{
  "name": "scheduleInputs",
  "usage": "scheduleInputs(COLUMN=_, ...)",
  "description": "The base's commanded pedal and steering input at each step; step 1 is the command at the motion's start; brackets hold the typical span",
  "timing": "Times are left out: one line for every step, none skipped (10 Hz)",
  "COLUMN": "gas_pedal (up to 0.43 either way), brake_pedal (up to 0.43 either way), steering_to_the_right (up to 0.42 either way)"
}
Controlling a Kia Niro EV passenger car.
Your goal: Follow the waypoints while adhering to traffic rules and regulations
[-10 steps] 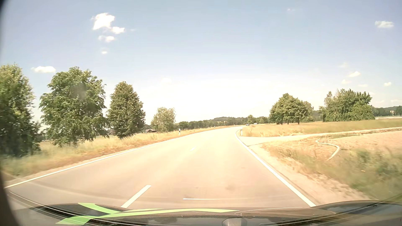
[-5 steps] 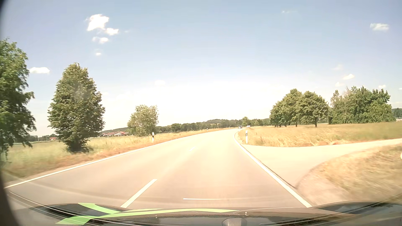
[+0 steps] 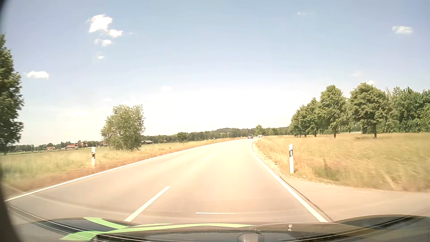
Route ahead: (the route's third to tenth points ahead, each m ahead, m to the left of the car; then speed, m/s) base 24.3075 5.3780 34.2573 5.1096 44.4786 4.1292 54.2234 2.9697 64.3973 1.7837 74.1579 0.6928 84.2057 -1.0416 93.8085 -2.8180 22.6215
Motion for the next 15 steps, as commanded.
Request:
scheduleInputs(gas_pedal=0.248, brake_pedal=0.0, steering_to_the_right=0.007)
scheduleInputs(gas_pedal=0.248, brake_pedal=0.0, steering_to_the_right=0.007)
scheduleInputs(gas_pedal=0.209, brake_pedal=0.0, steering_to_the_right=0.008)
scheduleInputs(gas_pedal=0.189, brake_pedal=0.0, steering_to_the_right=0.008)
scheduleInputs(gas_pedal=0.189, brake_pedal=0.0, steering_to_the_right=0.008)
scheduleInputs(gas_pedal=0.197, brake_pedal=0.0, steering_to_the_right=0.008)
scheduleInputs(gas_pedal=0.197, brake_pedal=0.0, steering_to_the_right=0.008)
scheduleInputs(gas_pedal=0.197, brake_pedal=0.0, steering_to_the_right=0.008)
scheduleInputs(gas_pedal=0.22, brake_pedal=0.0, steering_to_the_right=0.009)
scheduleInputs(gas_pedal=0.24, brake_pedal=0.0, steering_to_the_right=0.011)
scheduleInputs(gas_pedal=0.26, brake_pedal=0.0, steering_to_the_right=0.013)
scheduleInputs(gas_pedal=0.268, brake_pedal=0.0, steering_to_the_right=0.014)
scheduleInputs(gas_pedal=0.268, brake_pedal=0.0, steering_to_the_right=0.013)
scheduleInputs(gas_pedal=0.268, brake_pedal=0.0, steering_to_the_right=0.013)
scheduleInputs(gas_pedal=0.26, brake_pedal=0.0, steering_to_the_right=0.014)
